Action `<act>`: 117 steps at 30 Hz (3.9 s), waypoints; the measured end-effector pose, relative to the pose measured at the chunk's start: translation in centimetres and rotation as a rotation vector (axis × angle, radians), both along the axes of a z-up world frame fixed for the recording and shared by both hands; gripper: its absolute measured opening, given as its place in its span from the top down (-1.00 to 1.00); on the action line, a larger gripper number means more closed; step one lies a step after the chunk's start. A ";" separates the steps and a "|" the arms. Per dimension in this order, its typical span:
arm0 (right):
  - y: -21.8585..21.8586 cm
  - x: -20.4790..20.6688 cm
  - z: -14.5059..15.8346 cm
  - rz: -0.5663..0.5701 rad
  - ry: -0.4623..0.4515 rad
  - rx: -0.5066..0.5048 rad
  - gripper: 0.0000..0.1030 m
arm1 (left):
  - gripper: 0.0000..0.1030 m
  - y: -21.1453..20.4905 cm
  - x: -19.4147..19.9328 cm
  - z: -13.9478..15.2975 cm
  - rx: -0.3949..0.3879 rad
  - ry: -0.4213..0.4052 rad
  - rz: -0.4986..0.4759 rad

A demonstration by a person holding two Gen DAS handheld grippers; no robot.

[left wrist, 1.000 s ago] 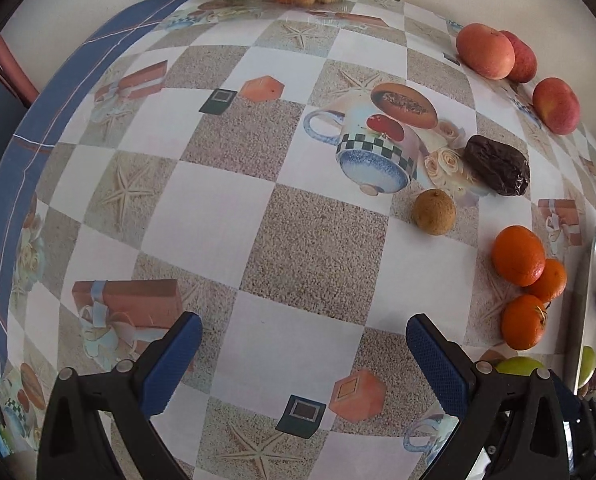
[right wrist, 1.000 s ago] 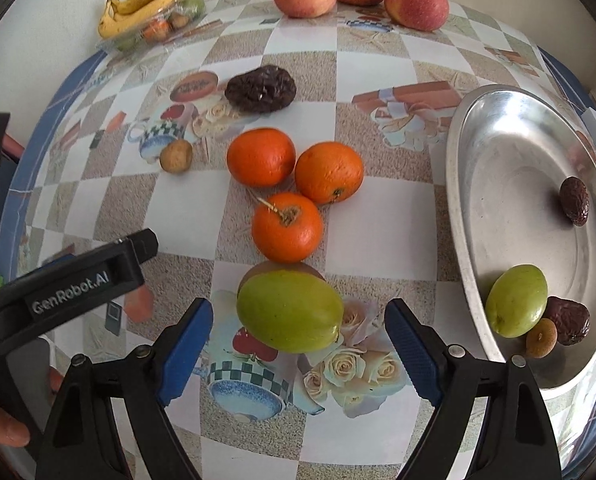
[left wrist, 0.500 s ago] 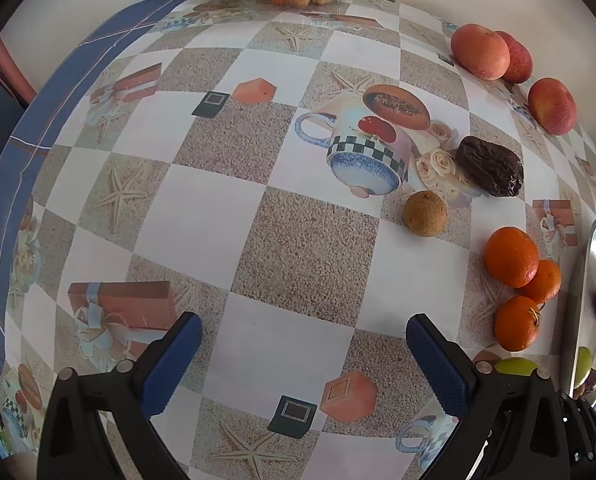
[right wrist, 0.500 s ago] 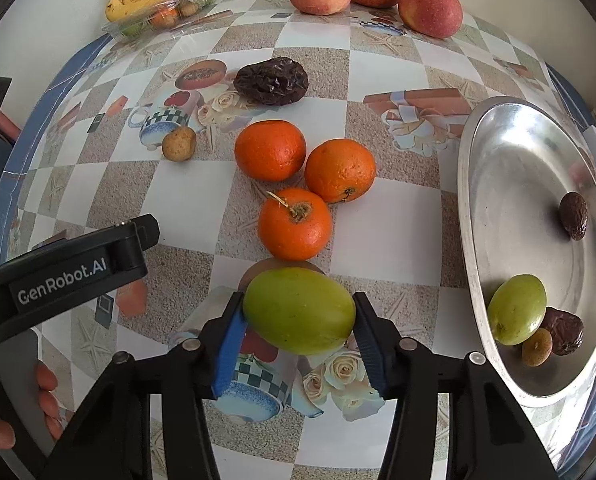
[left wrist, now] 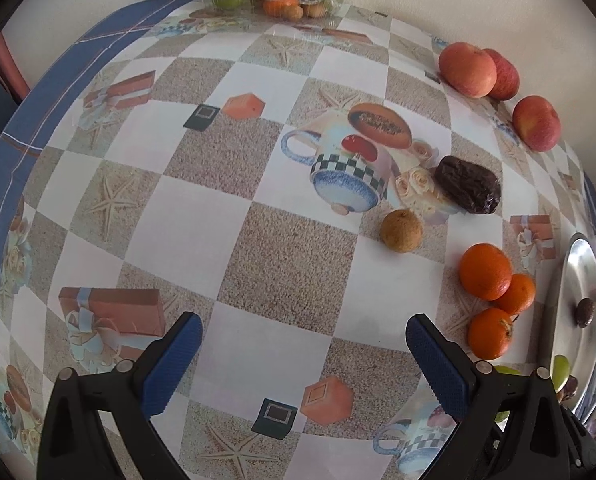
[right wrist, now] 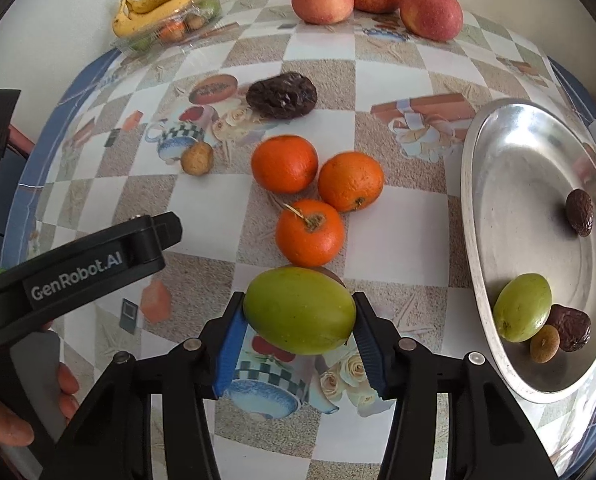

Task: Organize fruits
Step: 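Grasp the large green pear with the right tool, then grasp a small orange with the left tool while the right tool holds the pear, then carry the pear and orange over the steel bowl and open both tools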

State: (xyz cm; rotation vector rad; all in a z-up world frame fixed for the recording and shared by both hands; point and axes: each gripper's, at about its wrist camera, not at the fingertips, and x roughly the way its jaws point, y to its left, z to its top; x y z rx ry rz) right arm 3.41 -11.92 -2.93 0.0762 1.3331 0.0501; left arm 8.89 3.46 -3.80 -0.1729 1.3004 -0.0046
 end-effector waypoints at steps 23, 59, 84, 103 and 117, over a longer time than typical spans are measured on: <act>-9.5 -1.0 4.7 -0.281 -0.143 0.036 -0.04 | -0.49 -6.0 -1.7 2.2 -0.236 -0.045 -0.184; -12.0 -1.6 4.7 -0.363 -0.149 0.079 -0.04 | 0.30 -8.8 -1.6 2.2 -0.265 -0.071 -0.251; -18.3 -3.3 4.4 -0.561 -0.150 0.077 -0.04 | 0.30 -13.5 -4.0 6.1 -0.364 -0.181 -0.442; -19.9 -4.1 5.1 -0.620 -0.175 0.044 -0.05 | 0.28 -19.5 -6.1 5.3 -0.346 -0.195 -0.625; -19.5 -3.7 5.1 -0.599 -0.167 0.031 -0.08 | 0.14 -18.6 -5.7 5.1 -0.312 -0.185 -0.590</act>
